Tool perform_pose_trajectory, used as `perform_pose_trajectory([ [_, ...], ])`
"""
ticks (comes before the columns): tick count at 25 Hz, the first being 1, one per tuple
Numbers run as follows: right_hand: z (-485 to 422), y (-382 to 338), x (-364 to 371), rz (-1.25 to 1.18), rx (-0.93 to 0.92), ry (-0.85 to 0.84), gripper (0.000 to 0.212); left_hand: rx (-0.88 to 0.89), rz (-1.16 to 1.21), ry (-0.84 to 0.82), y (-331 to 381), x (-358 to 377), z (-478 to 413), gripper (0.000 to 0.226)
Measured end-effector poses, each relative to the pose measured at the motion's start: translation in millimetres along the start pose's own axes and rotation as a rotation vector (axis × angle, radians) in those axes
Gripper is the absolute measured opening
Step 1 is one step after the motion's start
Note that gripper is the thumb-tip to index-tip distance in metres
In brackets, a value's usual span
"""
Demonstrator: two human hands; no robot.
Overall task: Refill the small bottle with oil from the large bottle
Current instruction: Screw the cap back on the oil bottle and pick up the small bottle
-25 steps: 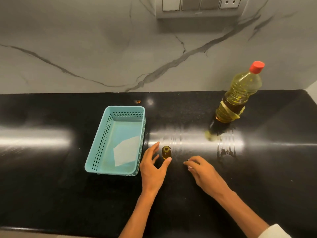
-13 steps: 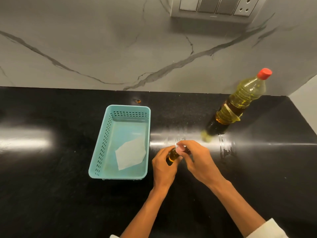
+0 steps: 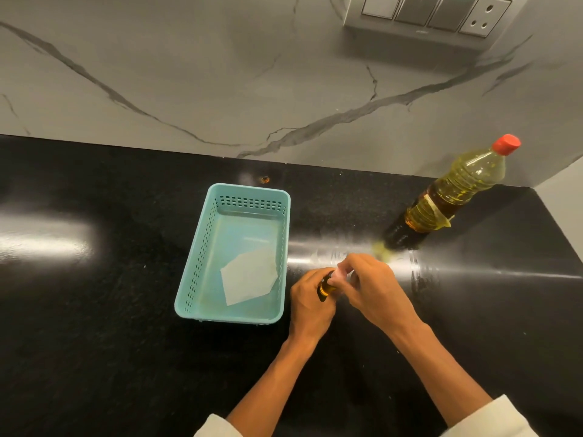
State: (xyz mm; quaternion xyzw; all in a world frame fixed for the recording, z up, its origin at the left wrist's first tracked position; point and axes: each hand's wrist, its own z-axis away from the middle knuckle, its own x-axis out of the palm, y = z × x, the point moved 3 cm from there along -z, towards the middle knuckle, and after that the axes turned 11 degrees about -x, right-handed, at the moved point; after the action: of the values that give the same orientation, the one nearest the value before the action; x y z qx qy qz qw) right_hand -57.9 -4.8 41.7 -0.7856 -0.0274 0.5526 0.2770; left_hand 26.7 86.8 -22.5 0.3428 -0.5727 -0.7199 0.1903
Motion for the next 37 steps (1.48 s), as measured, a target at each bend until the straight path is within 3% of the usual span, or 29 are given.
perform_pose_trajectory([
  [4, -4.9, 2.3, 0.1, 0.223, 0.157, -0.102, 0.052, 0.009, -0.017, 0.003, -4.3, 1.5, -0.8, 0.025],
  [7, -4.4, -1.0, -12.7, 0.109, 0.139, -0.184, 0.073, 0.026, -0.024, 0.010, -3.4, 1.1, 0.2, 0.029],
  [11, -15.9, -1.9, -18.7, -0.024, -0.116, -0.237, 0.023, 0.001, 0.023, -0.007, -3.0, 2.8, 0.2, 0.028],
  [13, -20.0, 1.2, -14.7, 0.028, -0.084, -0.212, 0.008, 0.014, 0.021, -0.012, -3.2, 3.4, -0.6, 0.024],
  [16, -15.9, 5.7, -6.8, 0.246, 0.048, -0.171, 0.037, 0.047, 0.019, -0.005, -5.5, 3.9, -0.2, 0.021],
  [19, -10.2, 5.2, -6.7, 0.104, 0.058, -0.183, 0.054, 0.062, -0.012, 0.023, -6.1, 4.1, -0.2, 0.025],
  [22, -13.3, 3.3, -10.9, -0.080, -0.080, -0.282, 0.025, 0.033, 0.011, 0.027, -4.6, 4.3, 1.3, 0.027],
  [24, -17.8, 3.1, -11.1, 0.058, -0.081, -0.237, 0.007, 0.033, 0.005, 0.015, -4.5, 5.8, 1.3, 0.023],
  [27, -17.1, 6.2, -6.9, 0.363, 0.069, -0.178, 0.038, 0.021, 0.014, 0.015, -5.4, 5.8, 2.3, 0.022],
  [29, -13.9, 3.5, -8.1, 0.172, 0.052, -0.151, 0.038, 0.039, 0.012, 0.022, -5.4, 5.6, 1.9, 0.016],
  [31, -13.6, 0.7, -9.9, -0.017, 0.007, -0.240, 0.035, 0.044, 0.001, 0.015, -3.2, 5.5, 3.5, 0.011],
  [34, -20.1, 0.4, -5.7, 0.070, -0.055, -0.295, 0.010, 0.017, 0.012, 0.000, -1.9, 4.8, 3.7, 0.018],
  [35, -22.8, 0.4, -5.8, 0.132, -0.037, -0.271, 0.009, 0.024, 0.005, -0.006, -2.0, 4.7, 3.2, 0.015],
  [37, -24.4, 3.7, -3.5, 0.296, 0.002, -0.305, 0.030, 0.024, -0.022, -0.002, -2.7, 2.9, 1.0, 0.012],
])
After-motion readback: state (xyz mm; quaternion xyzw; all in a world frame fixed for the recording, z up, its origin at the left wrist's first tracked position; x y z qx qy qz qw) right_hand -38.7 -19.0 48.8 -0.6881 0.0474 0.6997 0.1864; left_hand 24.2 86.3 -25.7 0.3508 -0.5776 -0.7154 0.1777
